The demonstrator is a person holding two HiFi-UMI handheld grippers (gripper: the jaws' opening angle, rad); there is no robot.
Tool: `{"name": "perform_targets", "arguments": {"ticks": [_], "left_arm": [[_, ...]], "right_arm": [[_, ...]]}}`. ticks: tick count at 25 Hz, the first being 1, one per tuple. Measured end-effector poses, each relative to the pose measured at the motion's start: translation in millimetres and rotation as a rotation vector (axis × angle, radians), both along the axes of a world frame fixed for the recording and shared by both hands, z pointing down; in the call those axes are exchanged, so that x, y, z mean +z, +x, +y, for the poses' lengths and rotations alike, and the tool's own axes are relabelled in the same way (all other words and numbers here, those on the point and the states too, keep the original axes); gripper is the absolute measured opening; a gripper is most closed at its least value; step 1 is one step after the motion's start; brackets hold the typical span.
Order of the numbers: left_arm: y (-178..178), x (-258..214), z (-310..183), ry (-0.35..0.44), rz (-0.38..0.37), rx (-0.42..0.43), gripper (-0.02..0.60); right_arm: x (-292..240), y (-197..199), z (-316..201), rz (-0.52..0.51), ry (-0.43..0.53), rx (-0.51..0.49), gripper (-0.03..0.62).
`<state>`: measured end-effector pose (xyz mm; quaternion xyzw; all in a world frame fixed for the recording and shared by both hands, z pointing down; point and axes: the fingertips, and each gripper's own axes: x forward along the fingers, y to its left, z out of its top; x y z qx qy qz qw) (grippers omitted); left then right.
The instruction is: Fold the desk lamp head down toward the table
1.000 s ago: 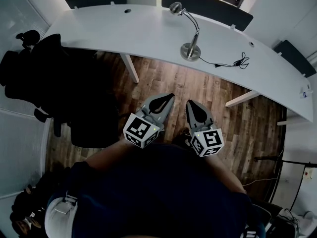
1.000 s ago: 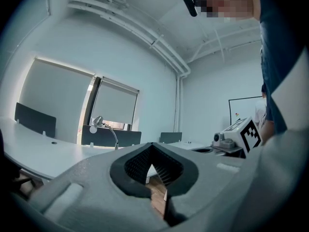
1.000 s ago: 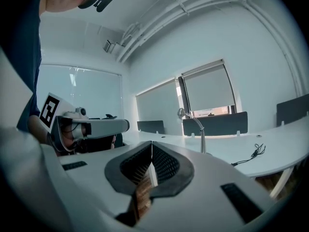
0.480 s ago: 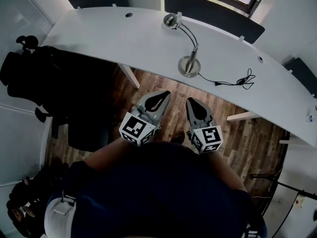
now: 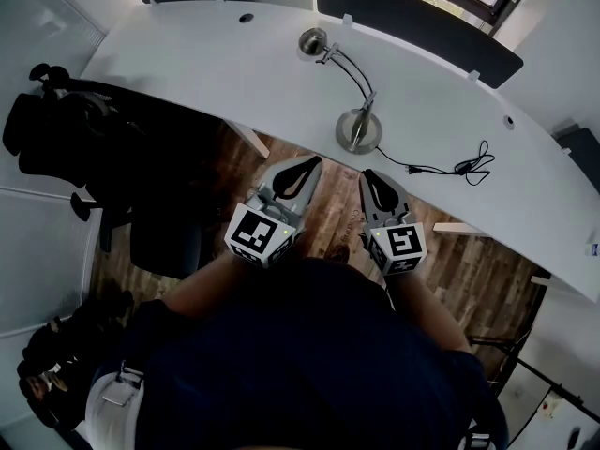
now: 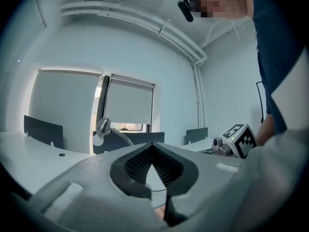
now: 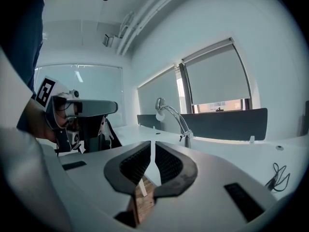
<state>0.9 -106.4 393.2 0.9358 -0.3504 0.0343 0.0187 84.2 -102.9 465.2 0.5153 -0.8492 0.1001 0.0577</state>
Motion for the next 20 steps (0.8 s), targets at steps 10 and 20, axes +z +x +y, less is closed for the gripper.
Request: {"name": "perform_targets", "arguments": {"ticks": [10, 20], "left_arm": [[0.9, 1.0, -50.9, 0.045, -0.063, 0.031, -0.002], [3.9, 10.8, -88.0, 0.075, -0.127, 0.017, 0.0]], "right_arm": [[16.5, 6.8, -54.6, 0.031, -0.034, 0.075, 0.074], [32.7, 18.0, -89.2, 0.055, -0.051, 0.113, 0.1]]}}
